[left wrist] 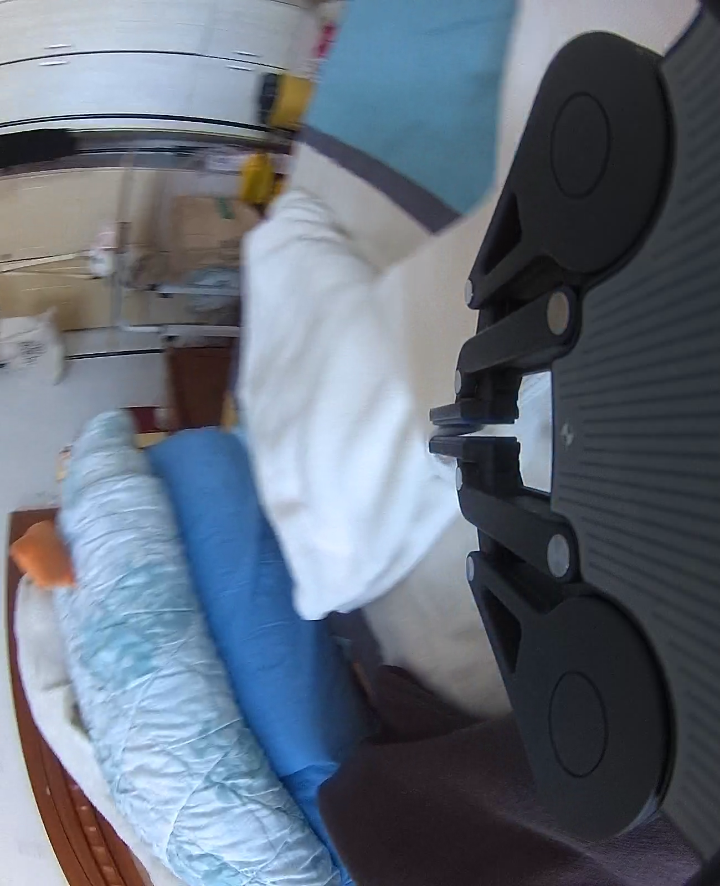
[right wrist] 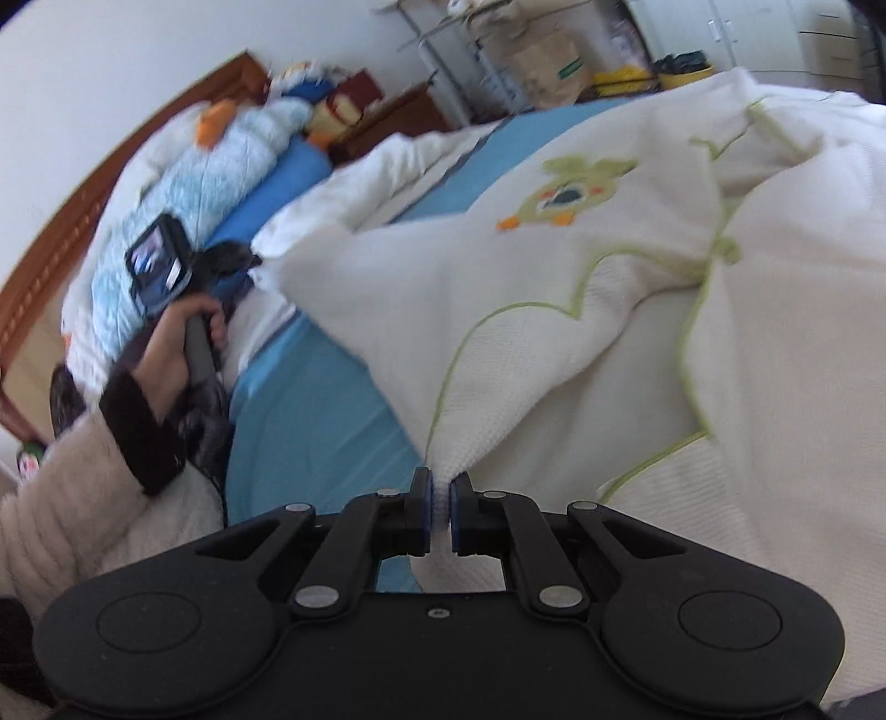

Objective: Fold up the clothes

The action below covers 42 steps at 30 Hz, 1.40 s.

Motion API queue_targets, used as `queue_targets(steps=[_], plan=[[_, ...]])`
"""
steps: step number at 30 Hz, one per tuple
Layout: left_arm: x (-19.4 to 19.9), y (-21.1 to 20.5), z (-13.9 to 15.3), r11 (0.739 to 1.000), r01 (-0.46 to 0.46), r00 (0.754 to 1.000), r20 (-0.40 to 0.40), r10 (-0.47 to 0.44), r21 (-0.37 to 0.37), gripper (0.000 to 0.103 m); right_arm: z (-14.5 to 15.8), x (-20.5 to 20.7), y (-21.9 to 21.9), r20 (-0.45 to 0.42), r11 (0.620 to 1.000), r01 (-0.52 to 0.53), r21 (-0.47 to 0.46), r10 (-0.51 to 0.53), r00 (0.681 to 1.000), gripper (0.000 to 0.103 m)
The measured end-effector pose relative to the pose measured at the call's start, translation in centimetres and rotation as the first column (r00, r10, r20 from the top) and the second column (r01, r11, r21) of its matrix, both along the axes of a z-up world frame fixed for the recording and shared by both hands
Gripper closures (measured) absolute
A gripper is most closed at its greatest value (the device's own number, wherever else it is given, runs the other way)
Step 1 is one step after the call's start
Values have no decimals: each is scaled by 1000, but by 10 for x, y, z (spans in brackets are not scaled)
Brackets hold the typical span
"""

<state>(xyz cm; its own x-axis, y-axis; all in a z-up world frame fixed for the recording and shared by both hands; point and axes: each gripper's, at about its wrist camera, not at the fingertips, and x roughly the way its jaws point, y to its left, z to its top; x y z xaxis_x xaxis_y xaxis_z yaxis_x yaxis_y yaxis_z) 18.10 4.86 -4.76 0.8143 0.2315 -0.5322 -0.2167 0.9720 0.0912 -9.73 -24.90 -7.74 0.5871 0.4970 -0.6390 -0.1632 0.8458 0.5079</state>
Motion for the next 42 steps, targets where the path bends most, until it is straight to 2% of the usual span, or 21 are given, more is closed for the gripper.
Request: queue_targets(steps=[2,4,6,10,13,14,16,18,20,24,25,26,29,30,31,32,33,36,39,40,42], plan=[[-8,-8,-3,1000,6,999,-49,-7,-11,96,-4,0,10,-12,999,-28,-23,28,1000,94],[-21,-15,2,999,34,998,-61,-35,-27,84,-4,-2,14,-23,998,-48,-37,47,999,94],[-39,-26,11,999,45,996,-74,-46,-26,55,-4,-5,16,-37,997,-60,-38,59,998,94],[-85,-51,30,982,163,985,-35,-167,-99,53,-3,-9,25,-64,992,-87,-95,81,995,94],[-122,-81,32,930,327,941,-31,-337,-167,49,5,-15,23,-90,995,-25,-96,17,996,89],[-133,-93,29,903,383,916,-46,-398,-193,49,12,-22,19,-81,995,15,-100,-23,996,89],[-156,-121,21,835,491,849,-80,-523,-249,49,26,-36,12,-54,986,92,-136,-100,993,65],[-176,-150,14,756,585,764,-114,-635,-294,48,36,-51,8,-30,966,147,-212,-157,987,50],[-200,-182,7,669,678,662,-142,-736,-303,42,43,-64,4,-15,936,183,-301,-196,980,47],[-236,-231,-13,504,794,458,-210,-864,-341,31,27,-63,0,-102,912,176,-370,-229,968,41],[-238,-236,-18,479,796,424,-224,-878,-370,31,19,-59,0,-132,905,175,-387,-242,961,41],[-241,-242,-25,477,784,410,-245,-879,-398,31,14,-55,0,-161,891,175,-418,-262,951,41],[-242,-244,-45,528,721,458,-263,-849,-449,30,4,-44,0,-191,870,201,-450,-313,931,45],[-243,-243,-43,533,722,471,-250,-846,-441,34,4,-44,-4,-182,875,224,-430,-328,927,64],[-245,-242,-42,538,723,485,-238,-842,-433,45,7,-46,-7,-172,871,239,-429,-338,925,95],[-247,-242,-38,544,736,493,-230,-839,-402,84,9,-47,-10,-161,868,254,-428,-349,923,95],[-245,-241,-34,552,753,500,-232,-834,-360,90,14,-51,-12,-144,870,262,-418,-348,926,95],[-252,-232,-16,549,772,523,-170,-835,-320,91,32,-67,-8,-77,854,244,-459,-312,947,95],[-278,-230,8,556,810,540,-135,-831,-184,92,51,-83,-11,-64,861,236,-451,-295,953,95],[-286,-229,12,554,818,537,-137,-832,-155,92,56,-89,-12,-67,866,231,-444,-289,955,95],[-298,-226,12,520,834,498,-154,-854,-187,92,57,-94,-15,-111,873,216,-438,-290,951,95]])
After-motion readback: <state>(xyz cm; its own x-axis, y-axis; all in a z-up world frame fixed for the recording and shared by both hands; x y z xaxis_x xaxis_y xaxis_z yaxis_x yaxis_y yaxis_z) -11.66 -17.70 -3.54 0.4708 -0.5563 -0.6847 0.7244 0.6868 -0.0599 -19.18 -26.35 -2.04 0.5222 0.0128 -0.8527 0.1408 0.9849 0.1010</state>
